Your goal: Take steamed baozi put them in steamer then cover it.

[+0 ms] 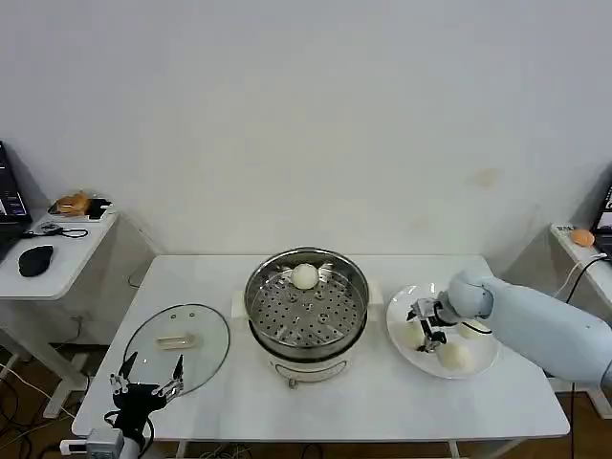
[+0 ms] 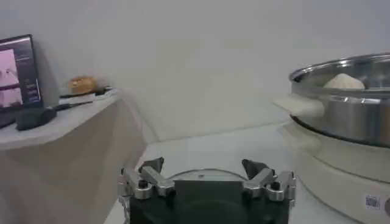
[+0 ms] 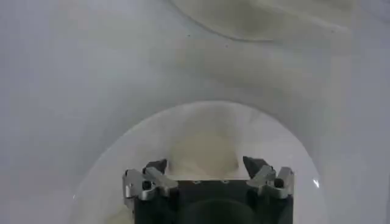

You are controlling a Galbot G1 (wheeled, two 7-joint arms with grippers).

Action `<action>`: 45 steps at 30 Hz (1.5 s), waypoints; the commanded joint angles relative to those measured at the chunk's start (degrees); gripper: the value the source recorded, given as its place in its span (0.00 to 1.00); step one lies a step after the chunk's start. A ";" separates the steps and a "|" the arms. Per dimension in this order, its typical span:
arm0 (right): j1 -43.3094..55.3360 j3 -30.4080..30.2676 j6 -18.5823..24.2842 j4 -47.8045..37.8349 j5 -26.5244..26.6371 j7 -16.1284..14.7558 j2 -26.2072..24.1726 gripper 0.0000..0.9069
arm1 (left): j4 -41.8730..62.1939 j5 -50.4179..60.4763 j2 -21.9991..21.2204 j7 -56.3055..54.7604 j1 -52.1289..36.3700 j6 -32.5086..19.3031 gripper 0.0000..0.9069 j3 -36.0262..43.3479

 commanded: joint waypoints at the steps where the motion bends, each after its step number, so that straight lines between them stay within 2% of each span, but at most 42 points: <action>1: -0.33 0.23 -0.32 -0.45 -0.40 -0.62 0.43 0.72 | -0.14 0.05 -0.08 0.00 0.14 0.00 1.00 -0.03; 13: 1.99 0.59 -0.56 1.53 0.21 -1.84 -1.89 0.71 | -1.01 0.06 -0.13 0.00 0.55 0.06 1.00 -0.04; 19: 10.12 -1.28 -0.84 5.41 3.00 -1.96 -5.19 0.72 | -1.20 0.03 -0.06 0.03 0.51 0.06 1.00 -0.12; 26: 23.74 -7.59 -2.03 8.02 9.46 -1.86 -4.04 0.72 | -1.88 -0.10 0.36 0.04 0.28 0.29 1.00 -0.18; 29: 31.83 -12.32 -3.66 10.12 13.86 -1.64 -1.77 0.72 | -2.20 -0.13 0.46 0.05 0.19 0.33 1.00 -0.16; 35: 40.19 -18.06 -7.46 16.01 22.48 0.53 4.26 0.72 | -2.01 -0.22 0.59 0.08 -0.18 0.30 1.00 -0.03; 40: 42.09 -19.69 -11.30 16.81 30.03 3.30 10.31 0.73 | -2.01 -0.59 0.99 0.11 -0.42 0.32 1.00 -0.62; 45: 40.49 -20.47 -16.51 14.50 37.02 7.99 19.25 0.72 | -1.56 -0.88 1.16 0.17 -0.73 0.25 1.00 -1.14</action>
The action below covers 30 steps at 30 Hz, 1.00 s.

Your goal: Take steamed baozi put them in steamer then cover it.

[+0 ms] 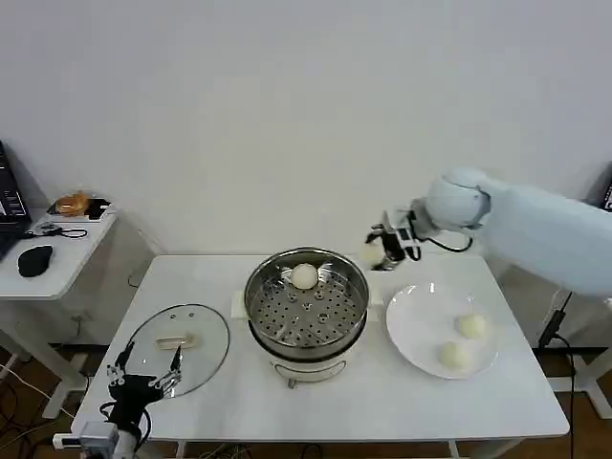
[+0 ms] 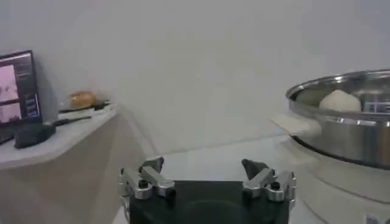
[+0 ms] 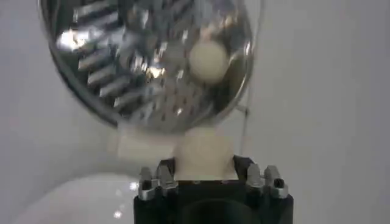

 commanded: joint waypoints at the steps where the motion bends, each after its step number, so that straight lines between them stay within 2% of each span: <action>1: 5.40 -4.40 -8.13 0.74 14.48 6.08 13.65 0.73 | 0.63 -0.28 0.05 0.09 -0.34 -0.09 1.00 -0.46; 4: 3.07 -5.19 -10.79 -0.96 16.09 7.74 18.46 0.72 | 0.92 -0.42 -0.04 0.10 -0.68 -0.10 1.00 -0.67; 7: 0.91 -5.64 -13.86 -2.03 17.48 9.37 21.15 0.72 | 0.64 -0.44 -0.27 0.08 -0.99 -0.07 1.00 -1.01; 12: -1.94 -5.79 -17.93 -4.02 20.40 11.12 22.88 0.72 | 0.29 -0.55 -0.47 0.11 -1.02 -0.10 1.00 -0.94; 22: -7.62 -4.40 -19.04 -8.33 18.47 12.36 24.42 0.72 | 0.06 -0.46 -0.78 0.19 -1.09 -0.14 1.00 -0.49; 30: -8.48 -3.71 -19.44 -9.70 18.31 12.94 24.89 0.72 | 0.25 -0.43 -0.69 0.21 -0.91 -0.27 1.00 -0.60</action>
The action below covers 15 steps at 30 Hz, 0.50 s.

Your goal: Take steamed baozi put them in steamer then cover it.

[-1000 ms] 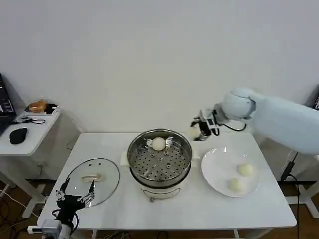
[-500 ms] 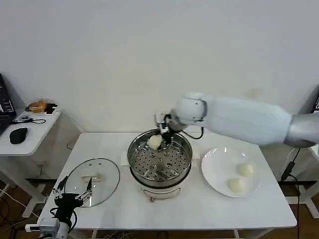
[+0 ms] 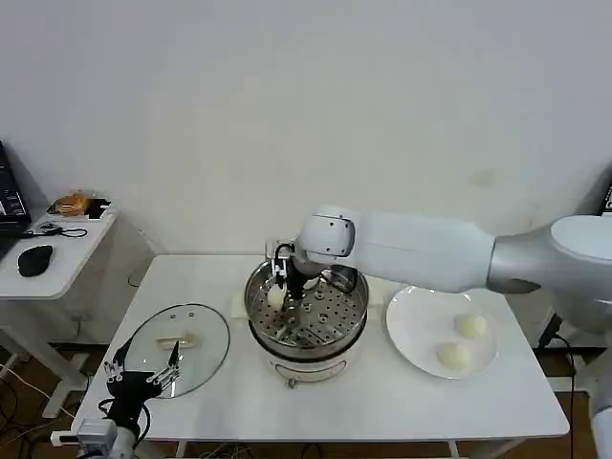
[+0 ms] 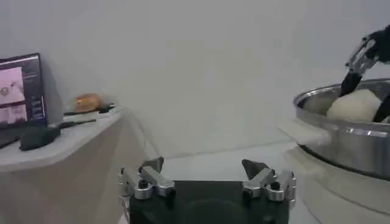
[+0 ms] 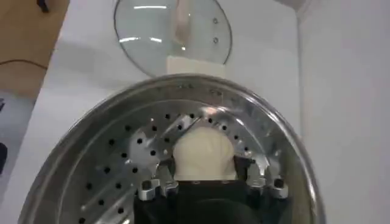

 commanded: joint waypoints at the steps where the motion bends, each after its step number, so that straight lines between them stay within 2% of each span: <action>1: -2.16 0.18 -1.91 -2.04 0.92 1.15 2.03 0.72 | 0.14 -0.01 0.13 0.04 -0.03 -0.08 1.00 -0.11; 11: -3.18 1.29 -1.57 -3.68 0.79 1.88 3.14 0.73 | 0.18 0.06 0.18 0.03 0.06 -0.13 1.00 -0.10; 12: -3.19 1.32 -1.56 -3.77 0.73 1.91 3.22 0.81 | 0.15 0.05 0.20 0.04 0.04 -0.13 1.00 -0.13; 13: -3.21 1.34 -1.56 -3.90 0.63 1.92 3.30 1.00 | 0.12 0.05 0.20 0.04 0.03 -0.12 1.00 -0.13; 15: -3.28 1.36 -1.59 -4.22 0.41 2.09 3.47 1.00 | 0.10 0.04 0.15 0.02 -0.04 -0.11 1.00 -0.13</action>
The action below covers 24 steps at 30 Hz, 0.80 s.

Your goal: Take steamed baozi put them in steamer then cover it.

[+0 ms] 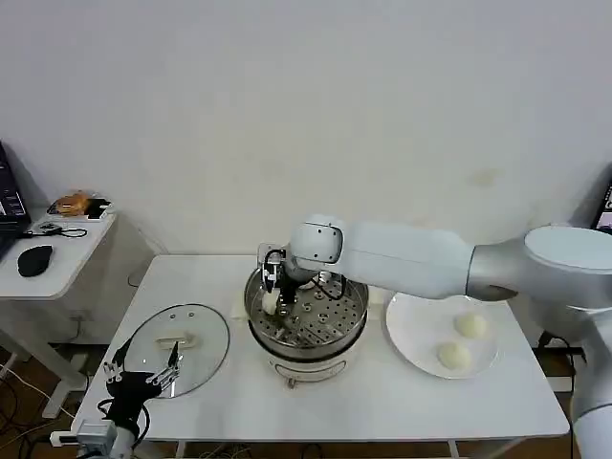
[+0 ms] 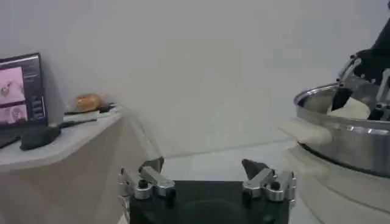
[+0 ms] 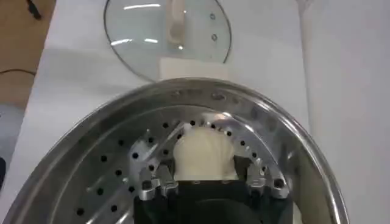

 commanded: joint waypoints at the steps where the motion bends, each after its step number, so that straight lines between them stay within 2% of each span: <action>1: -0.69 0.17 -0.49 -1.17 0.09 0.51 0.81 1.00 | -0.07 0.02 -0.01 0.00 -0.07 0.00 1.00 0.01; 9: 1.68 0.77 0.00 1.93 0.38 -0.26 -2.16 1.00 | -0.22 0.15 -0.06 -0.01 -0.20 0.08 1.00 0.55; 12: 4.42 1.00 0.75 4.81 0.06 -1.20 -6.71 1.00 | -0.14 0.24 -0.04 -0.02 -0.38 0.08 1.00 0.88; 15: 8.29 0.78 2.66 7.86 -3.35 -4.73 -12.34 1.00 | 0.26 0.18 0.20 0.04 -0.54 0.09 1.00 1.01; 16: 9.64 0.46 4.94 8.98 -5.29 -7.43 -15.27 1.00 | 0.30 0.13 0.34 0.03 -0.57 0.08 1.00 1.01; 17: 10.14 0.33 5.65 9.49 -6.11 -8.46 -16.58 1.00 | 0.34 0.11 0.44 0.05 -0.58 0.09 1.00 1.02; 18: 11.23 0.16 7.28 10.77 -8.63 -10.77 -20.12 1.00 | 0.31 0.06 0.56 0.06 -0.58 0.09 1.00 1.01; 20: 12.09 0.09 10.46 12.18 -12.47 -14.29 -24.01 1.00 | 0.28 -0.04 0.79 0.10 -0.61 0.09 1.00 0.95; 24: 12.09 0.63 15.23 16.30 -18.04 -18.27 -34.11 1.00 | 0.34 -0.15 1.25 0.14 -0.65 0.12 1.00 0.98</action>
